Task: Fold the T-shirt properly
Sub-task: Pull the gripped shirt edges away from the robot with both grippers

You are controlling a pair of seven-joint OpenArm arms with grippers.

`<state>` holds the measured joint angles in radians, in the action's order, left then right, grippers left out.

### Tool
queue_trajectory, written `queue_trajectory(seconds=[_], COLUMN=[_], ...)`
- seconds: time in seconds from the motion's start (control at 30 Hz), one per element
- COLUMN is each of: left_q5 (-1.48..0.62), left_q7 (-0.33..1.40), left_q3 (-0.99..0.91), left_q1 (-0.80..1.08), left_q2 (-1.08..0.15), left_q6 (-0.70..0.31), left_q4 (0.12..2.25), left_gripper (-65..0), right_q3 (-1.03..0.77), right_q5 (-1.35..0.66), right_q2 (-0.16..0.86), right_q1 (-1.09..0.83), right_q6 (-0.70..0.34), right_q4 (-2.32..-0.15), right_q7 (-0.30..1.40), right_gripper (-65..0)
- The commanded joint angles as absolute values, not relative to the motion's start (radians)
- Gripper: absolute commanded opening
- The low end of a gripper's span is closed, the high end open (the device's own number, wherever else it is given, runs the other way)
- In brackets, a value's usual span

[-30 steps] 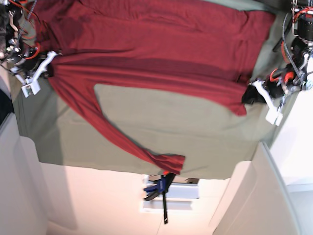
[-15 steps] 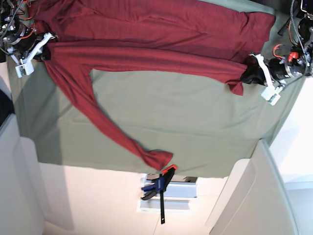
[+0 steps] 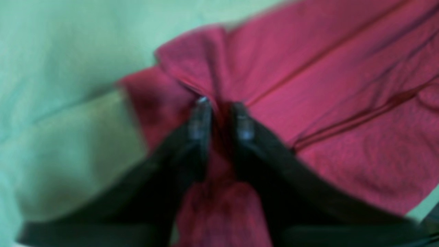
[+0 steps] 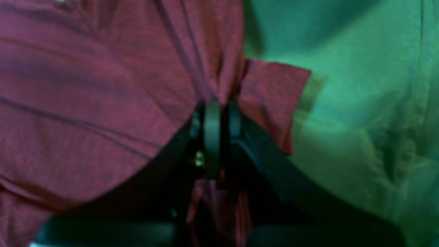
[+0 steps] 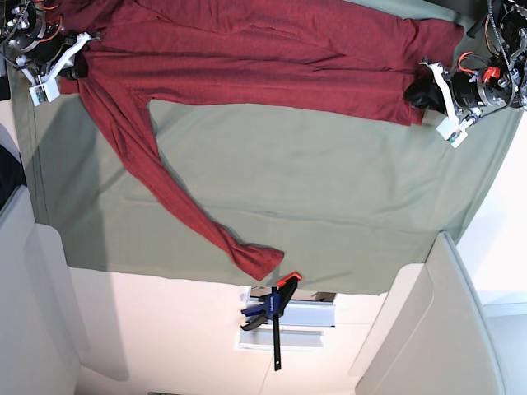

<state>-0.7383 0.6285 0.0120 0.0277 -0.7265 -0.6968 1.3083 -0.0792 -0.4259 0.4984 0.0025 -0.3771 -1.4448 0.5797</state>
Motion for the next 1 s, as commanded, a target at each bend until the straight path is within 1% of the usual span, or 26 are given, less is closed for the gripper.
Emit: queue_trajectory(seconds=[0.0,0.03,0.1,0.13,0.17,0.2,0.33,0.53,0.7,0.77,0.87,0.97], left_q5=[-0.752,-0.752,-0.752,-0.754,-0.765,-0.779,-0.856,-0.853,-0.853,-0.858,-0.873,-0.879], left_q7=[0.614,0.614,0.609,0.605,0.606,0.608,0.636,0.637,0.644,0.664,0.701,0.704], left_q3=[0.001,0.001,0.001,0.001,0.001,-0.001,-0.011,-0.016,-0.016,-0.015,-0.015,-0.015], left_q1=[0.02,0.023,0.021,0.017,0.014,0.011,-0.003,-0.002,0.0,0.001,0.001,0.001], left_q2=[-0.751,-0.751,-0.751,-0.751,-0.751,-0.751,-0.752,-0.751,-0.751,-0.75,-0.748,-0.748], left_q6=[-0.698,-0.698,-0.698,-0.698,-0.698,-0.698,-0.698,-0.698,-0.698,-0.698,-0.698,-0.698], left_q4=[1.321,1.321,1.321,1.321,1.321,1.322,1.324,1.356,1.436,1.465,1.49,1.493], left_gripper=[-41.6,-39.3,-38.3,-38.3,-38.3,-38.3,-38.3,-38.3,-38.3,-38.3,-38.3,-38.3], right_q3=[-0.092,-0.092,-0.092,-0.092,-0.093,-0.093,-0.097,-0.157,-0.159,-0.141,-0.08,0.041], right_q5=[-0.419,-0.419,-0.419,-0.419,-0.419,-0.419,-0.428,-0.427,-0.416,-0.371,-0.252,-0.15], right_q2=[0.518,0.517,0.517,0.517,0.517,0.517,0.517,0.512,0.495,0.469,0.423,0.388], right_q1=[0.014,0.014,0.014,0.014,0.014,0.015,0.024,0.028,0.117,0.175,0.263,0.348], right_q6=[-0.371,-0.371,-0.371,-0.371,-0.371,-0.371,-0.371,-0.37,-0.371,-0.37,-0.369,-0.319], right_q4=[-1.459,-1.459,-1.459,-1.459,-1.459,-1.459,-1.484,-1.621,-1.65,-1.639,-1.607,-1.541], right_q7=[0.576,0.576,0.576,0.576,0.57,0.559,0.546,0.546,0.546,0.545,0.533,0.516], right_gripper=[-65.0,-62.3,-46.3,-39.3,-34.2,-31.7,-31.4,-31.4,-31.4,-31.4,-31.4,-31.4])
